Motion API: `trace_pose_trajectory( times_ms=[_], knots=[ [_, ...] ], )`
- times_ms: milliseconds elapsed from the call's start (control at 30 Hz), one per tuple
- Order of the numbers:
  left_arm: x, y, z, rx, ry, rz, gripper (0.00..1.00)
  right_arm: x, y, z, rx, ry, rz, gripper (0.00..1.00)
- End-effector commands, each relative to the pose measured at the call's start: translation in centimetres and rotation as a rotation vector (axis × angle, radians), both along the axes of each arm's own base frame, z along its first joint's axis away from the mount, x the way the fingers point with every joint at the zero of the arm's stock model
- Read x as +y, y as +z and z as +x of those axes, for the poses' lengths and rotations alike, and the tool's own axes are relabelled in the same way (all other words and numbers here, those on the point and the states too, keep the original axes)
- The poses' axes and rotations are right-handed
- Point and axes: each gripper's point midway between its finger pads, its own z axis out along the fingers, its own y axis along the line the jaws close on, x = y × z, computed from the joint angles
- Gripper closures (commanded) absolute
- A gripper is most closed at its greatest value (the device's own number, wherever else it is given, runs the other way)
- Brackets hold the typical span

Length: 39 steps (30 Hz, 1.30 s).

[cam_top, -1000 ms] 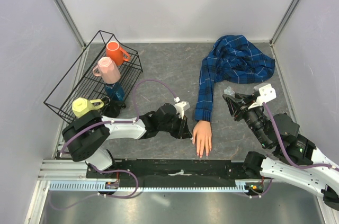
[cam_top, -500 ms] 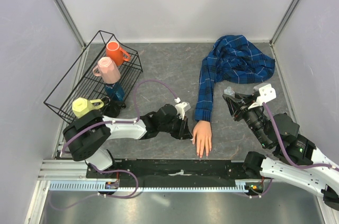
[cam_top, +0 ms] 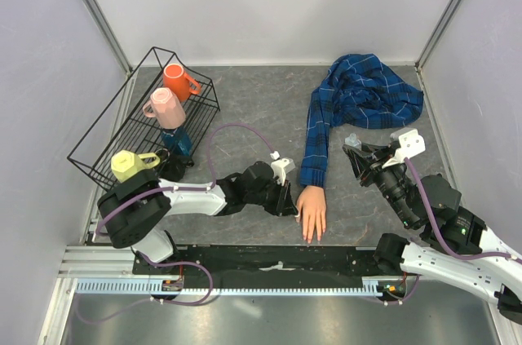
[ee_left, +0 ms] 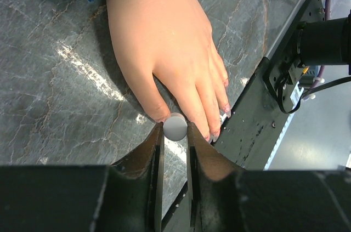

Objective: Paint the nails

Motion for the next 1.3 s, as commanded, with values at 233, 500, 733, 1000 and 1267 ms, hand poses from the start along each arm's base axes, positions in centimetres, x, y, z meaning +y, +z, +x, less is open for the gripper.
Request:
trace_pose_trajectory(
  times_ms=[233, 500, 733, 1000, 1267],
  knots=[
    [-0.5, -0.2, -0.9, 0.046, -0.003, -0.025, 0.98, 0.1, 0.5, -0.1, -0.008, 0.008, 0.032, 1.0],
    [-0.3, -0.2, -1.1, 0.049, 0.002, -0.026, 0.98, 0.0, 0.5, -0.2, -0.009, 0.008, 0.033, 1.0],
    [-0.6, 0.4, -0.9, 0.028, 0.002, -0.04, 0.98, 0.1, 0.5, -0.1, -0.007, 0.01, 0.032, 1.0],
    [-0.7, 2.0, 0.0, -0.02, 0.02, -0.052, 0.98, 0.1, 0.4, -0.1, -0.006, 0.008, 0.03, 1.0],
    [0.5, 5.8, 0.5, -0.095, 0.051, -0.062, 0.98, 0.3, 0.4, 0.0, -0.002, 0.01, 0.026, 1.0]
  ],
)
